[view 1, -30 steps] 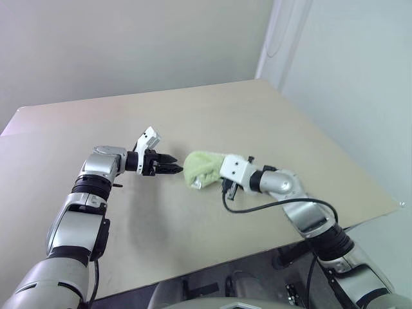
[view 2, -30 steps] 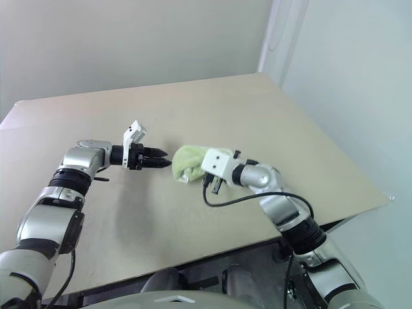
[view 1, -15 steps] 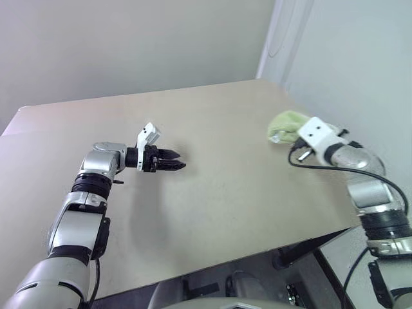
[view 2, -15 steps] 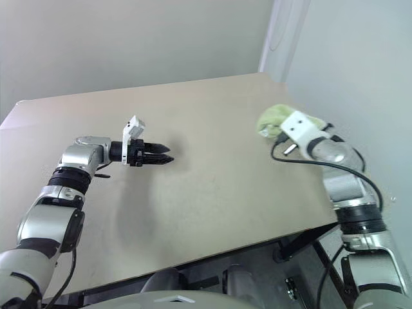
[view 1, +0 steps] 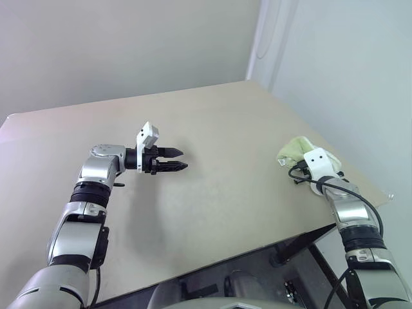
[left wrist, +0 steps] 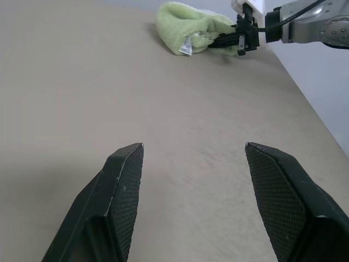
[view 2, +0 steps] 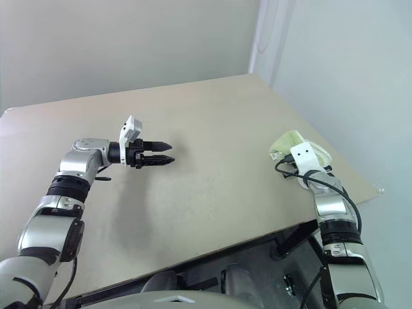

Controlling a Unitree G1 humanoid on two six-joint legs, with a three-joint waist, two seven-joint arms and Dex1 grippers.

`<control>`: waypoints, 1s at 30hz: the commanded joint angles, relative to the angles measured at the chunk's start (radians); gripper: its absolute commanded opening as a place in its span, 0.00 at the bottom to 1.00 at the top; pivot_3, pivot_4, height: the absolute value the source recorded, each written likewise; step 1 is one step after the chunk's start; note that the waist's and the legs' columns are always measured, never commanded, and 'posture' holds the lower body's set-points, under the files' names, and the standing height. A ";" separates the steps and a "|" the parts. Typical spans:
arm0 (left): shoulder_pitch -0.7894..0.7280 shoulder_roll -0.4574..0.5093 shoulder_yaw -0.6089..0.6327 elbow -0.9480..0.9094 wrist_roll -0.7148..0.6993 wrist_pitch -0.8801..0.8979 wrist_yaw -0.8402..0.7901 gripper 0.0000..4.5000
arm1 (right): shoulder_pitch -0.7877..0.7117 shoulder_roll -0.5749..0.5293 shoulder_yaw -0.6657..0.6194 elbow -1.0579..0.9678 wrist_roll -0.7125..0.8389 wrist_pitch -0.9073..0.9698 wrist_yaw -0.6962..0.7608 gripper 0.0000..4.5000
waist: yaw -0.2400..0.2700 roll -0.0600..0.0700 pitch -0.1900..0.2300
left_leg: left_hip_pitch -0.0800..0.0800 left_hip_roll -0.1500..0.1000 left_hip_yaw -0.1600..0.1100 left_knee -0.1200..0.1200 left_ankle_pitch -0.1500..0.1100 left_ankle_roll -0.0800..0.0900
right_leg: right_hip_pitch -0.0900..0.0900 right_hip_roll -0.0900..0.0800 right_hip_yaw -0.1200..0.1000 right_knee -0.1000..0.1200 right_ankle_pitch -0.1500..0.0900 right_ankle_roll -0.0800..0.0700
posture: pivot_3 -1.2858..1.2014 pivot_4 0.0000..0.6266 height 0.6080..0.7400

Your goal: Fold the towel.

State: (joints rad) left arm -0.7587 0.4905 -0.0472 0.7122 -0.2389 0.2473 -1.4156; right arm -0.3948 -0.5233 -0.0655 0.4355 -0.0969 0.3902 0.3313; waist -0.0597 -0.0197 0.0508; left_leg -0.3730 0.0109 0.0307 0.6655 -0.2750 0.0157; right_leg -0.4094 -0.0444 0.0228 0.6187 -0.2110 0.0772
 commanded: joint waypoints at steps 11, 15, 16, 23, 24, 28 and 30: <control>-0.002 0.011 0.002 -0.038 0.001 -0.024 0.001 0.70 | 0.001 -0.058 -0.015 -0.208 0.035 0.077 0.073 0.92 | -0.008 0.001 0.001 | -0.001 0.000 0.000 0.000 0.000 0.000 | 0.000 0.000 0.000 -0.001 0.000 0.000 | 0.52 0.00 1.00; -0.004 0.016 0.002 -0.034 0.005 -0.025 -0.005 0.70 | 0.054 -0.123 -0.027 -0.431 0.117 0.126 0.214 0.99 | -0.006 0.003 0.001 | -0.002 0.000 0.000 0.000 0.000 0.000 | -0.001 -0.001 0.000 -0.001 0.000 0.000 | 0.52 0.00 1.00; -0.005 0.017 0.001 -0.033 0.006 -0.026 -0.007 0.70 | 0.070 -0.140 -0.041 -0.498 0.152 0.141 0.252 0.99 | -0.005 0.003 0.001 | -0.002 0.000 0.000 -0.001 0.000 0.000 | -0.001 -0.001 0.000 -0.001 0.000 0.000 | 0.52 0.00 1.00; -0.026 0.012 0.019 -0.016 -0.017 -0.009 -0.013 0.70 | 0.051 -0.070 -0.214 -0.707 0.465 0.310 0.313 0.99 | 0.001 0.002 0.002 | -0.001 0.000 -0.001 -0.001 0.000 0.000 | -0.001 -0.001 -0.001 -0.002 0.000 0.001 | 0.52 0.00 1.00; -0.029 0.009 0.025 -0.015 -0.023 -0.007 -0.008 0.70 | 0.057 -0.042 -0.242 -0.737 0.531 0.340 0.320 0.99 | 0.002 0.002 0.002 | -0.001 0.001 -0.001 -0.001 0.000 0.000 | -0.001 -0.001 -0.001 -0.002 0.000 0.001 | 0.52 0.00 1.00; -0.029 0.012 0.050 -0.016 -0.039 -0.012 0.007 0.70 | 0.111 0.045 -0.284 -0.807 0.673 0.388 0.298 0.99 | 0.017 0.002 0.002 | -0.002 0.002 -0.001 -0.002 0.000 0.000 | -0.002 0.000 -0.002 -0.002 0.000 0.000 | 0.52 0.00 1.00; -0.021 0.017 0.065 -0.022 -0.047 -0.018 0.016 0.70 | 0.130 0.086 -0.287 -0.833 0.722 0.394 0.274 0.99 | 0.019 0.002 0.002 | -0.002 0.002 -0.001 -0.002 0.000 0.000 | -0.002 -0.001 -0.002 -0.003 0.000 0.000 | 0.52 0.00 1.00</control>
State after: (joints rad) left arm -0.7571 0.4950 -0.0131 0.7057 -0.2610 0.2422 -1.4087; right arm -0.2609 -0.4498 -0.3249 -0.3490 0.5738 0.7834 0.6227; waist -0.0408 -0.0175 0.0525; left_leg -0.3756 0.0123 0.0299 0.6630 -0.2753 0.0154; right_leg -0.4110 -0.0456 0.0209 0.6152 -0.2112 0.0773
